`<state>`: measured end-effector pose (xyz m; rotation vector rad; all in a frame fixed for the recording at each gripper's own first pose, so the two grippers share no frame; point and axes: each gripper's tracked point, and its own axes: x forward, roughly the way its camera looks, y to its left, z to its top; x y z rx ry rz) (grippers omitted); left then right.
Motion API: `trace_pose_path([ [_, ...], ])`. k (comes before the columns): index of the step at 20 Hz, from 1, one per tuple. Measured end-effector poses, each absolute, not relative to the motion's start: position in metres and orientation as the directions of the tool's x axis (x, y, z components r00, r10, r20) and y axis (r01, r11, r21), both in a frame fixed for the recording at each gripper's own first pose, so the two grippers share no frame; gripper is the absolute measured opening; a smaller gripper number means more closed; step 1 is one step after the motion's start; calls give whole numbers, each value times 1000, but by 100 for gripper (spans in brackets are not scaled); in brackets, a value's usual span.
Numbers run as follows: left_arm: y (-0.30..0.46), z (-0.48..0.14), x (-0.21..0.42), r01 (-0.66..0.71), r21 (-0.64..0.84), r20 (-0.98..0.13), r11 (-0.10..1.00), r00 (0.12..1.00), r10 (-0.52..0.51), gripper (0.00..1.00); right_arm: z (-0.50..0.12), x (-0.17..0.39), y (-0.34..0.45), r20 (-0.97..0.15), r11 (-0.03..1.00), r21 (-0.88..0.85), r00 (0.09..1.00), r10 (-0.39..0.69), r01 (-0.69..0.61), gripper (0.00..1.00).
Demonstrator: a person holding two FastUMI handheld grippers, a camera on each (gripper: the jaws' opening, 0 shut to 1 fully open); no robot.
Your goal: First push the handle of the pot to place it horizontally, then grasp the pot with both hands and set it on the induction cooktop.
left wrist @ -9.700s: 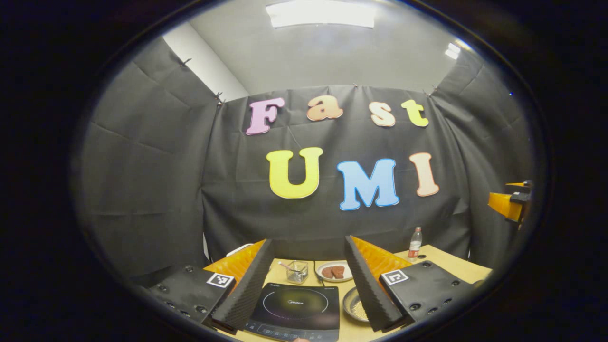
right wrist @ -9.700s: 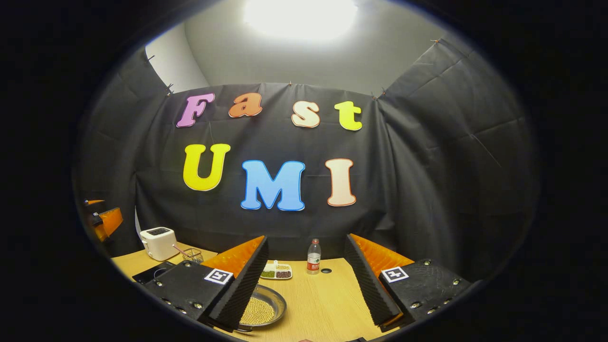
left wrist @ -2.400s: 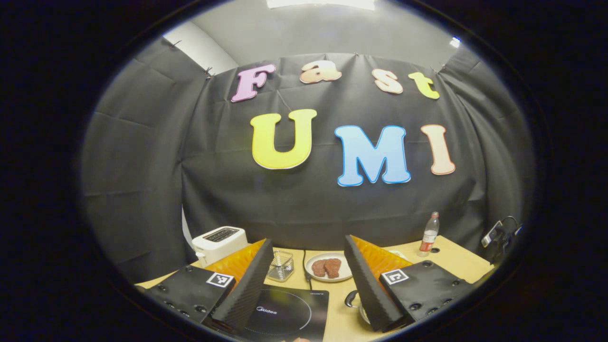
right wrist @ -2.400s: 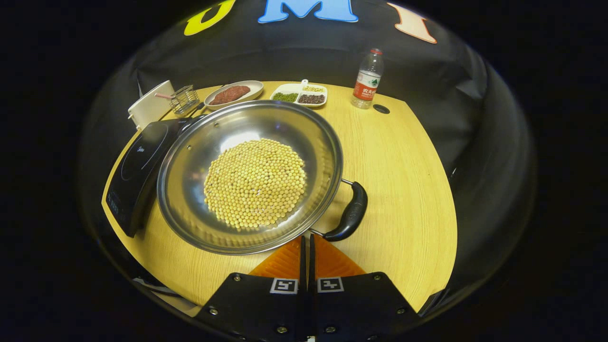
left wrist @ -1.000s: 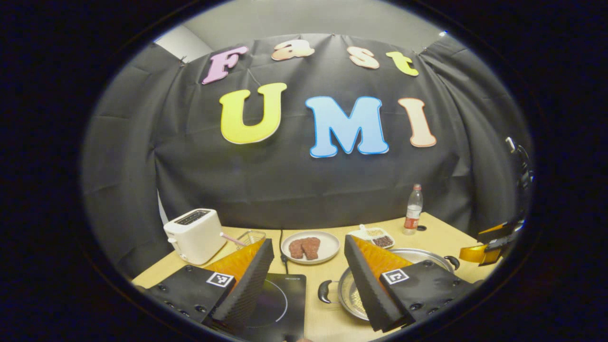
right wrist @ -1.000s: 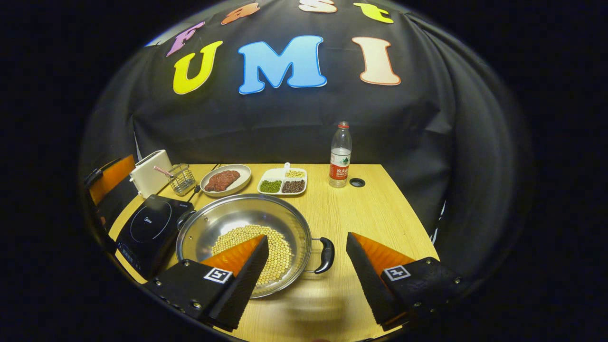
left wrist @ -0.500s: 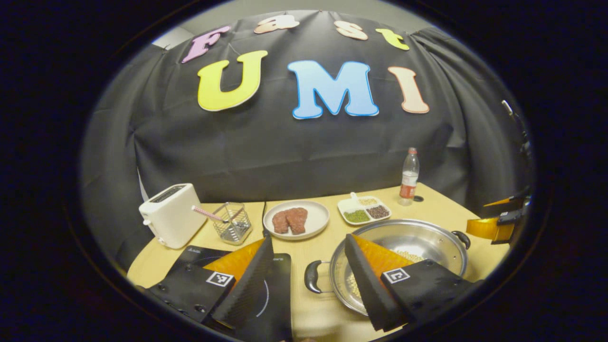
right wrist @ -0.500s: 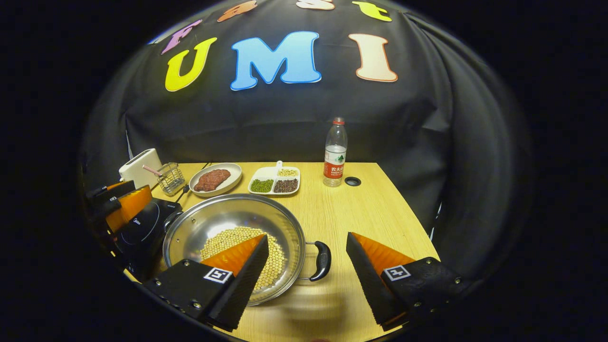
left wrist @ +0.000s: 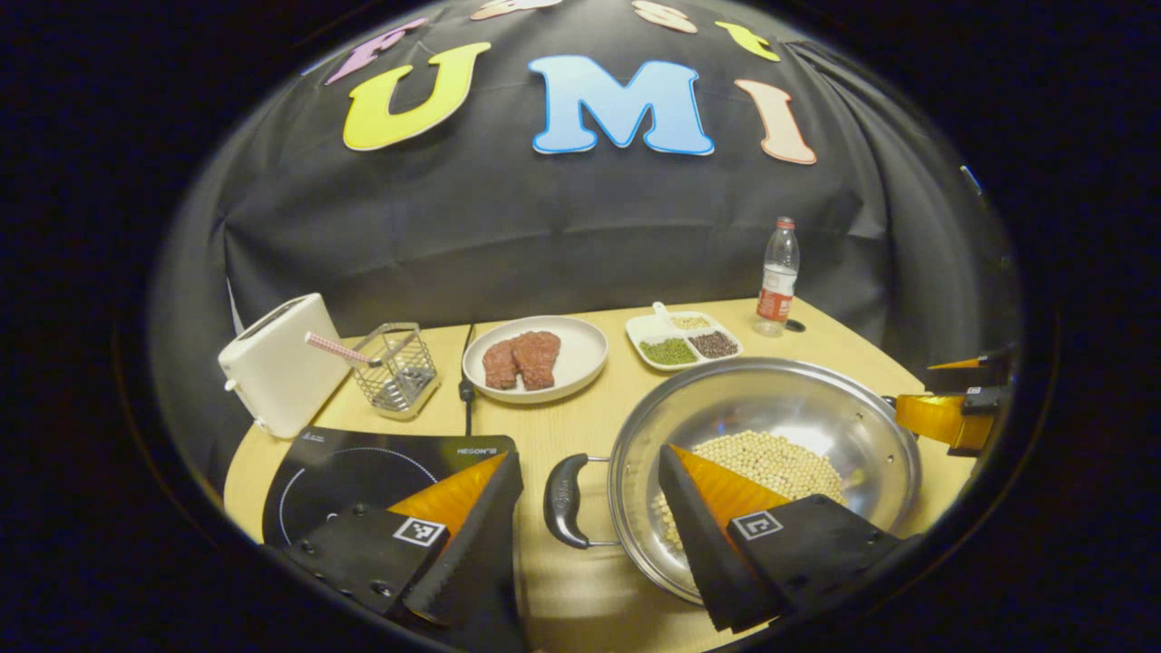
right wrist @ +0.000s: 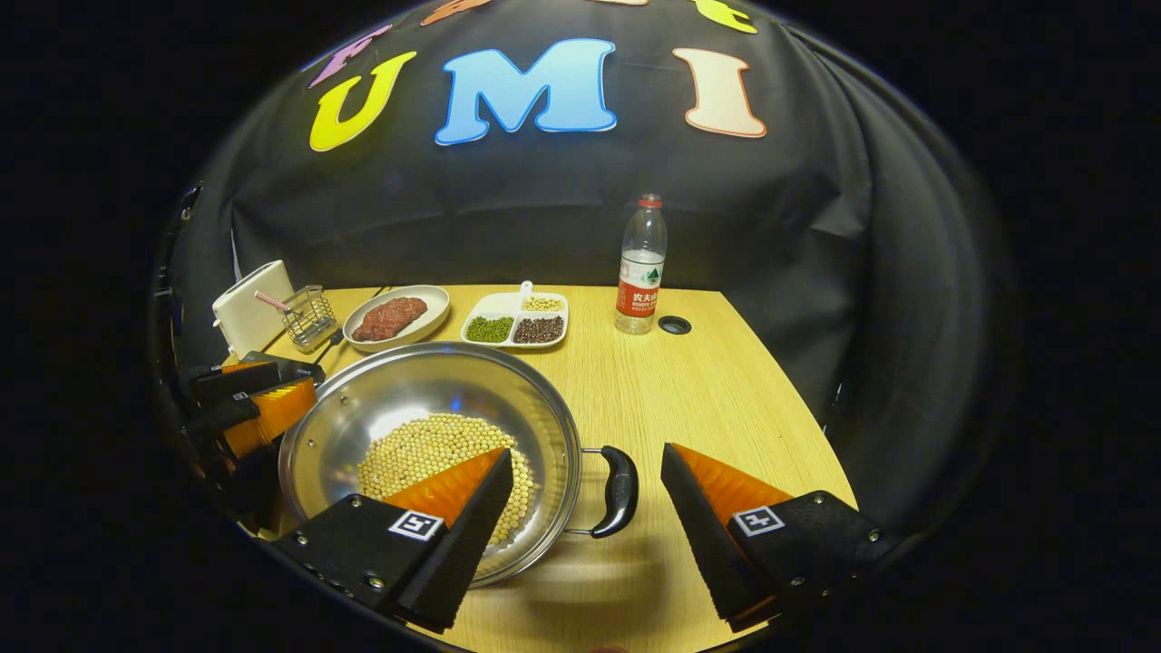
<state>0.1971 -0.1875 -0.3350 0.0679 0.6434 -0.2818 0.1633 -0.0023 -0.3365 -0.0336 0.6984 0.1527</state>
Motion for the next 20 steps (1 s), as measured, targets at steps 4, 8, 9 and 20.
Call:
trace_pose_path([
  [4,-193,-359,198,283,-30,-646,959,726,-234,99,-356,163,1,-675,989,22,728,124,-148,100],
  [8,-190,-379,195,262,-29,-695,965,688,-207,96,-370,162,-1,-700,991,23,705,110,-132,100],
  [9,-189,-382,195,255,-29,-698,966,687,-202,96,-373,163,-4,-702,992,20,705,101,-122,93],
  [20,-190,-380,197,226,-24,-694,974,697,-179,68,-380,161,-5,-727,995,79,680,96,-57,56],
])
